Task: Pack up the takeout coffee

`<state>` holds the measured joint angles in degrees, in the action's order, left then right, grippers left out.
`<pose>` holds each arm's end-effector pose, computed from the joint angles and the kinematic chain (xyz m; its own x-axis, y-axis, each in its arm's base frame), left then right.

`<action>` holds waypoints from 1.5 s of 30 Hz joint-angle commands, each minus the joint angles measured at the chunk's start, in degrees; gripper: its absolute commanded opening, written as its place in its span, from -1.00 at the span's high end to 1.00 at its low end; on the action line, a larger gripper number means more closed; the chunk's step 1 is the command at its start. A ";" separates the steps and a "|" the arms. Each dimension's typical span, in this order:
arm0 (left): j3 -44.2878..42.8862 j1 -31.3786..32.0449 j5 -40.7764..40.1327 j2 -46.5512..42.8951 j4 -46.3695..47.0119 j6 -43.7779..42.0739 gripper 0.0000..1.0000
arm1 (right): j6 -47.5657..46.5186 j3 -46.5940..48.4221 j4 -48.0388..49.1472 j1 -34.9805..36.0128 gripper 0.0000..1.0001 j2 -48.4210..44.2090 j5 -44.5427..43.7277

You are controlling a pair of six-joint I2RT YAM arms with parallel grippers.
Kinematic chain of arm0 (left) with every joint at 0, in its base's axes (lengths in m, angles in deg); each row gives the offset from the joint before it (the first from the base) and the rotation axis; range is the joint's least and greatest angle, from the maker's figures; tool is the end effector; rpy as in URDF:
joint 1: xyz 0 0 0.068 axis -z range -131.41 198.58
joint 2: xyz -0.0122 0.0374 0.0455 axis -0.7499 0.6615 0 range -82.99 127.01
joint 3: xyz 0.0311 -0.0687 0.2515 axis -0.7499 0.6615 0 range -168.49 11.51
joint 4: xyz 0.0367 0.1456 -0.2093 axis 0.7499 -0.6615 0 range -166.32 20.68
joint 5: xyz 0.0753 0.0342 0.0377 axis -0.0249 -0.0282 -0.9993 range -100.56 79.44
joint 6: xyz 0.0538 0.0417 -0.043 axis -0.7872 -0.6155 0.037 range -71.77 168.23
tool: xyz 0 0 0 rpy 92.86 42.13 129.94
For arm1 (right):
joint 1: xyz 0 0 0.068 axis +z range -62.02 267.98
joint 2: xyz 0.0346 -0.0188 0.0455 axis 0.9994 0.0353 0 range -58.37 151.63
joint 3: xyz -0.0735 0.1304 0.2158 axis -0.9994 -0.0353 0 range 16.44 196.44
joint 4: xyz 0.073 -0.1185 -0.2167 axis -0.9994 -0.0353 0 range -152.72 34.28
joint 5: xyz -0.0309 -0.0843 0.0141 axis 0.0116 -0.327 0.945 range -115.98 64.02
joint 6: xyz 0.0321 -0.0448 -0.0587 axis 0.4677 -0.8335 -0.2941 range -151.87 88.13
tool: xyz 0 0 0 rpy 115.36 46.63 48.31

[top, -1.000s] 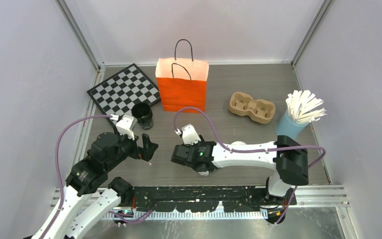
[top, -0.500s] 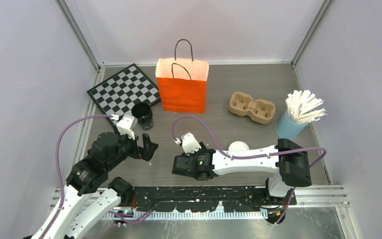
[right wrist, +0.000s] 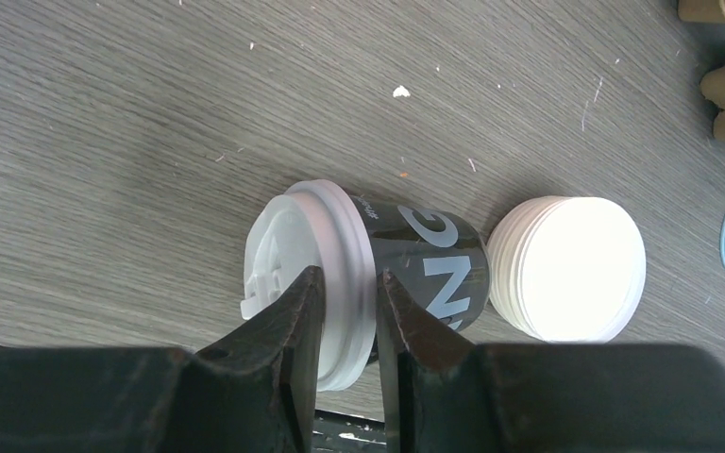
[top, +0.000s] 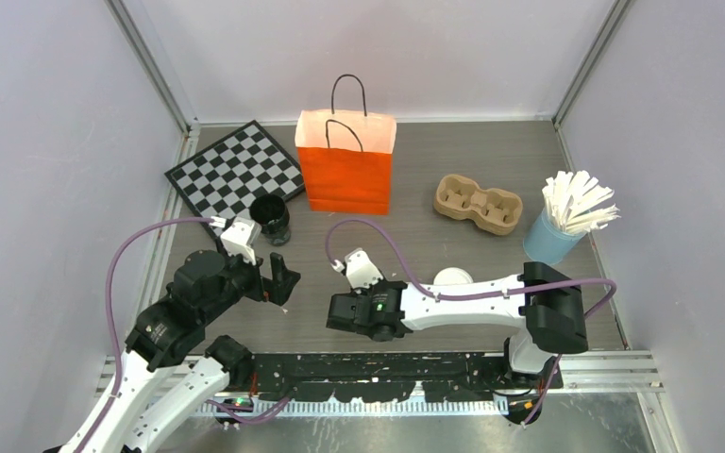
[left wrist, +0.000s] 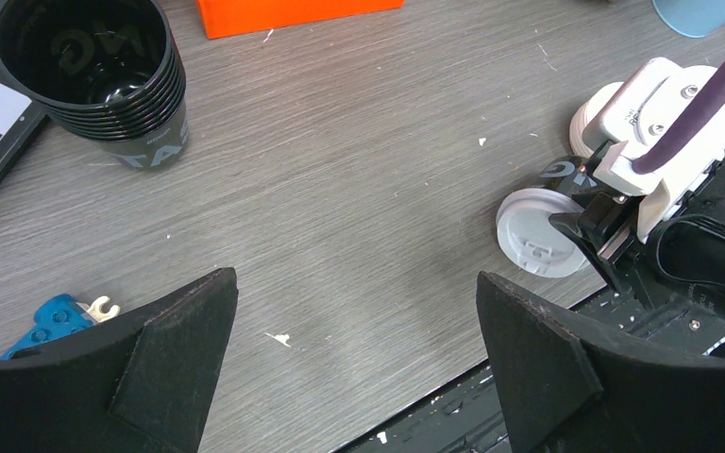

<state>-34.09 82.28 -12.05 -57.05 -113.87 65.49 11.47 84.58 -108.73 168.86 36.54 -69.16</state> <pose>0.1083 -0.0700 0.3016 -0.4931 -0.0277 -0.8695 0.4069 0.8761 -0.2587 0.0955 0.2945 0.1884 -0.5943 -0.5453 -0.5912 -0.4027 0.8380 -0.3682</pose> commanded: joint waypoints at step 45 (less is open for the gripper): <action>0.10 0.11 -1.41 1.71 0.61 -0.73 -0.99 | 6.42 -30.17 70.45 -63.19 0.52 -15.41 55.73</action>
<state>-34.09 82.28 -12.53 -55.81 -113.94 65.51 16.93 54.68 -43.47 106.37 20.85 -15.12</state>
